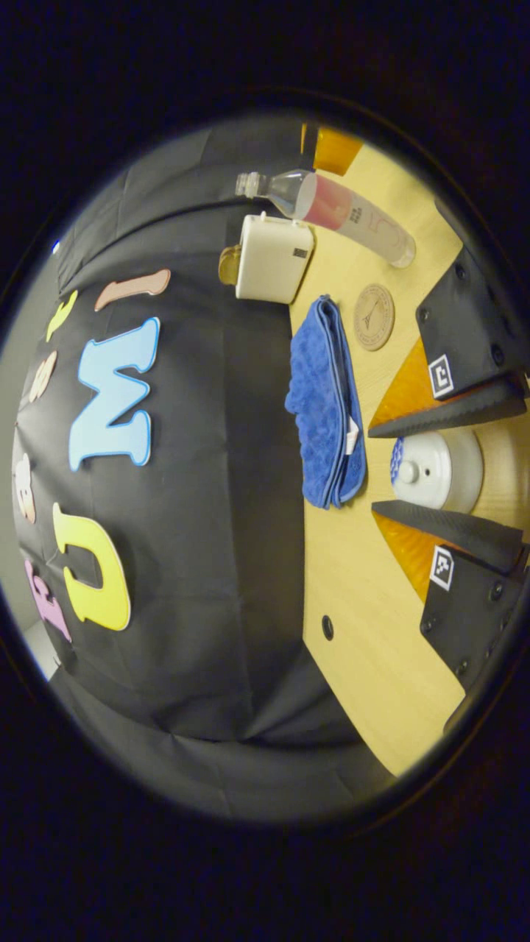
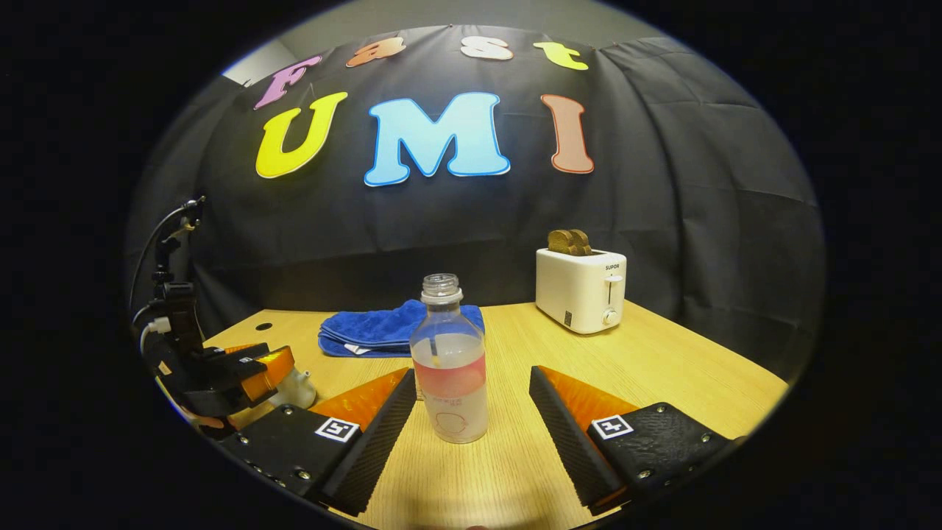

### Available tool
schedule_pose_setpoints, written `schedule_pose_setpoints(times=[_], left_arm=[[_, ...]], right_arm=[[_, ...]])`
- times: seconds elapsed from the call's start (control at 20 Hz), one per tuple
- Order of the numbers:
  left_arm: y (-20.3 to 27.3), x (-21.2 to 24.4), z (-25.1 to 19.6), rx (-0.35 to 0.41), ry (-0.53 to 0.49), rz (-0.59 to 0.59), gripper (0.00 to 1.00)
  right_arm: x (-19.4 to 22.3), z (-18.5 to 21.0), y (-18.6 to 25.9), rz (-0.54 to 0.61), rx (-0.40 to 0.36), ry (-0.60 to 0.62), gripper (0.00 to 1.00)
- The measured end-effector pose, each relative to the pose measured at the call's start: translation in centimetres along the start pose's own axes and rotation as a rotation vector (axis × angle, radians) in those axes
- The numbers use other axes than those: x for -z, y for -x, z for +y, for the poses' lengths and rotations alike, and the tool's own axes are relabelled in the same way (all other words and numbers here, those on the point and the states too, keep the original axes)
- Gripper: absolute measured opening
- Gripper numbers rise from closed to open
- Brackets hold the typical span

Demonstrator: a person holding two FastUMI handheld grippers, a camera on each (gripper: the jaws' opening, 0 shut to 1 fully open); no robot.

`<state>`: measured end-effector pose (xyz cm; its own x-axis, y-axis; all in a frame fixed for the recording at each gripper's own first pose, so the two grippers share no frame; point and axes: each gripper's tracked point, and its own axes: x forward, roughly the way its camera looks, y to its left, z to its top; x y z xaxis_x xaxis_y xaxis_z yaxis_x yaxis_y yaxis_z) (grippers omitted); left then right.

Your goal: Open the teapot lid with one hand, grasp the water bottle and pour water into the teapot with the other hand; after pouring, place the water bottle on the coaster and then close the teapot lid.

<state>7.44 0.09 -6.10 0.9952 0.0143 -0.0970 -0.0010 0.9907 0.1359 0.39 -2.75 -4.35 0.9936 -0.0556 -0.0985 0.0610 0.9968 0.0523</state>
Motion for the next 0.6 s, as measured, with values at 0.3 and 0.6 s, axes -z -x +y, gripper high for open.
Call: schedule_pose_setpoints(times=[0.3, 0.6], left_arm=[[-0.5, 0.0, 0.0, -0.006, -0.029, -0.010, 0.24], [-0.5, -0.1, 0.3, -0.019, -0.016, -0.028, 0.06]], right_arm=[[1.0, -0.2, -0.4, 0.026, 0.005, -0.006, 0.99], [1.2, 0.1, -1.0, 0.038, -0.013, 0.016, 0.99]])
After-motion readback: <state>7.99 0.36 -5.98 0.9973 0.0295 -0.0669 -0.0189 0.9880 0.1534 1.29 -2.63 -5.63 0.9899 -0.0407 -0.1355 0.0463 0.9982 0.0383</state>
